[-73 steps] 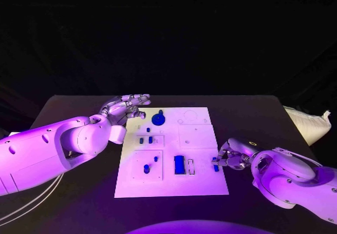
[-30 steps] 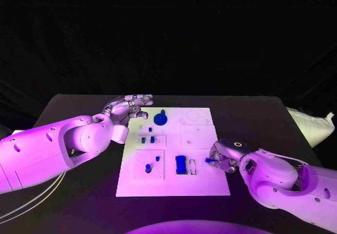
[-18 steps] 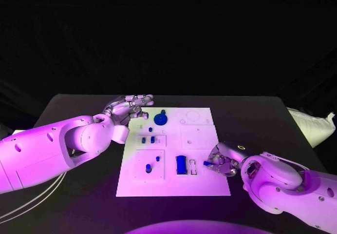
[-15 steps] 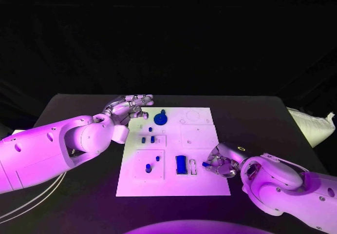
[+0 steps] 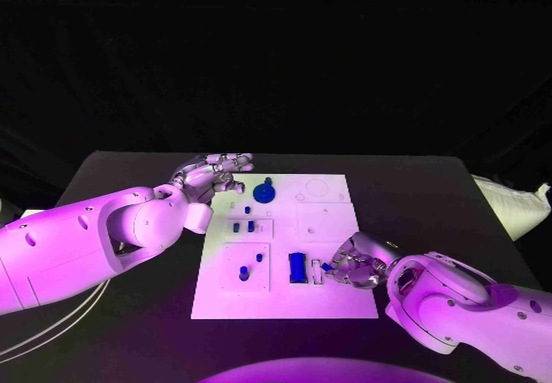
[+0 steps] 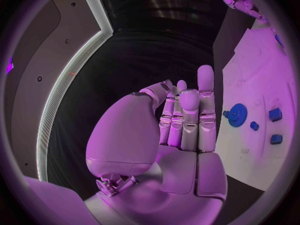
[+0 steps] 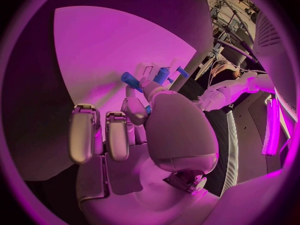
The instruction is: Assemble the parts on the task board
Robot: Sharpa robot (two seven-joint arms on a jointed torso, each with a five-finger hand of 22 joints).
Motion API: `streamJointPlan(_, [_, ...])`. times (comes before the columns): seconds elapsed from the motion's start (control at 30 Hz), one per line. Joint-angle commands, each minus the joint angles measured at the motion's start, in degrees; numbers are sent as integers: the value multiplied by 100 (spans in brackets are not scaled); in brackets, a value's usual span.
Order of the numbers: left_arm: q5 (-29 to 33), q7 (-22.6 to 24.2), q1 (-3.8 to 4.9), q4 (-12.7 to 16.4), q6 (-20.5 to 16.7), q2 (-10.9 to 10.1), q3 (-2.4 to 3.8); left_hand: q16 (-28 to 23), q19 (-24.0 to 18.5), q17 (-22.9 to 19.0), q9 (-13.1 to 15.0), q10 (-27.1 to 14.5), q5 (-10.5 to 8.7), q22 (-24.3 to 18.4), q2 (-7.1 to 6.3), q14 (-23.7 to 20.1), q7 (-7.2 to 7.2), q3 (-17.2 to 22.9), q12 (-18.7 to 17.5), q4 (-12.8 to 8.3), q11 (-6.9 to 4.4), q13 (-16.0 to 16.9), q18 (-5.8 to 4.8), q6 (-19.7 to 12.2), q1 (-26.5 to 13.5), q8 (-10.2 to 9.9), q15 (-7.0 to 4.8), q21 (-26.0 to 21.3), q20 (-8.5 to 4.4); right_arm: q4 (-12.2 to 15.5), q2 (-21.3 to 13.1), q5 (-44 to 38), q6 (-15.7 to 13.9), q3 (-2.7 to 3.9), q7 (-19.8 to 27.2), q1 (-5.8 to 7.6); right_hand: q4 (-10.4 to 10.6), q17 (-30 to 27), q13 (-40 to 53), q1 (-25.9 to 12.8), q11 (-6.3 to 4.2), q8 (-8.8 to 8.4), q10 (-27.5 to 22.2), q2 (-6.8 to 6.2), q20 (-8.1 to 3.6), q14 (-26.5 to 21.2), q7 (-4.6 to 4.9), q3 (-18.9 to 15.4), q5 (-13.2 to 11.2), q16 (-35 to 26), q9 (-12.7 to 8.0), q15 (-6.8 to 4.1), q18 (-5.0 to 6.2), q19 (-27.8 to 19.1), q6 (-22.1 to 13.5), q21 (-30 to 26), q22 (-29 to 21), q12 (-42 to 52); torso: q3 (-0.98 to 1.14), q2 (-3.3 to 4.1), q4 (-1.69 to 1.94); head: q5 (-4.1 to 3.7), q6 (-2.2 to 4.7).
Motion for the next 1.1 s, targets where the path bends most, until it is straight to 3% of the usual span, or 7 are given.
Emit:
streamJointPlan(0.03, [-22,20,1,21,111,2,3,-10,32,-6,-6,-34,-4,-7,27,-43,19,-3,37,-16,3,-1,60,-23,-19,-5,6,-29,4,-17,47,318,-158,0,-39,-4,43,907,22,-94,1,-13,40,-31,-17,481,-8,-75,225,36,28,2,-77,56,56,50,25,45,-1,-1,-5,14,-3])
streamJointPlan(0.3, [-22,18,1,32,113,3,4,-10,32,-6,-6,-34,-4,-7,27,-43,19,-3,37,-16,3,-1,60,-23,-19,-5,6,-29,4,-130,185,426,-32,-1,-54,-4,138,920,32,-300,-10,-35,63,-16,-29,483,-20,-290,730,44,84,-9,-80,65,86,61,43,42,1,-5,-5,16,-3])
streamJointPlan(1.1, [-22,-11,2,45,130,10,4,-10,32,-6,-6,-34,-4,-7,27,-43,19,-3,37,-16,3,-1,60,-23,-19,-5,6,-29,4,-281,400,409,329,-1,-71,-2,383,997,74,-622,-31,-43,139,111,-44,499,-49,-811,1056,92,193,-25,-100,103,172,125,142,87,7,-2,-10,38,-13])
